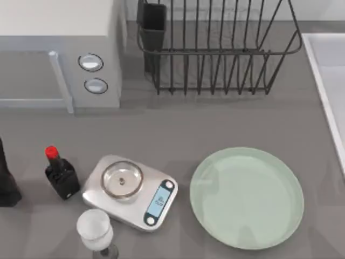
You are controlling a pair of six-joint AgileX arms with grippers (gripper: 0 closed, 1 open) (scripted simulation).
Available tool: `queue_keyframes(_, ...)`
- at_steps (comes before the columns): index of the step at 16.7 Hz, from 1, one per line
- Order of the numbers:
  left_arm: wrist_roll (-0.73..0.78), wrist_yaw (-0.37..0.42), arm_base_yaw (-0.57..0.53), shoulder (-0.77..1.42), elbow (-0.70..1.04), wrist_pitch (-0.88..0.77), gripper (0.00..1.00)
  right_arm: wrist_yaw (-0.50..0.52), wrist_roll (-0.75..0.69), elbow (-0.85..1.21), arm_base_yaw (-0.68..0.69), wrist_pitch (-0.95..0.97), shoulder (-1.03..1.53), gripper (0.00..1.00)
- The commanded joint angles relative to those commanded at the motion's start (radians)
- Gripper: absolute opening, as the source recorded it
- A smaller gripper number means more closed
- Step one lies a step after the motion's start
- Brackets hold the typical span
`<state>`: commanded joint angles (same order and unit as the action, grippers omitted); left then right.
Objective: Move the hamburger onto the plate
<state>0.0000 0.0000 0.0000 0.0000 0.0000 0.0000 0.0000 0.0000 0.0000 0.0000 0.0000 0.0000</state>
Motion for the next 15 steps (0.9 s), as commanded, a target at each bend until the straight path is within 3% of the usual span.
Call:
queue_keyframes(6,0.0,0.0,0.0,0.0,0.0,0.0,1.0,-0.001,-0.101,0.079,-0.005,-0.099,0.109,1.0)
queue_keyframes(15,0.0,0.0,0.0,0.0,0.0,0.0,1.0,0.0,-0.624,0.456,-0.036,-0.623,0.836,1.0)
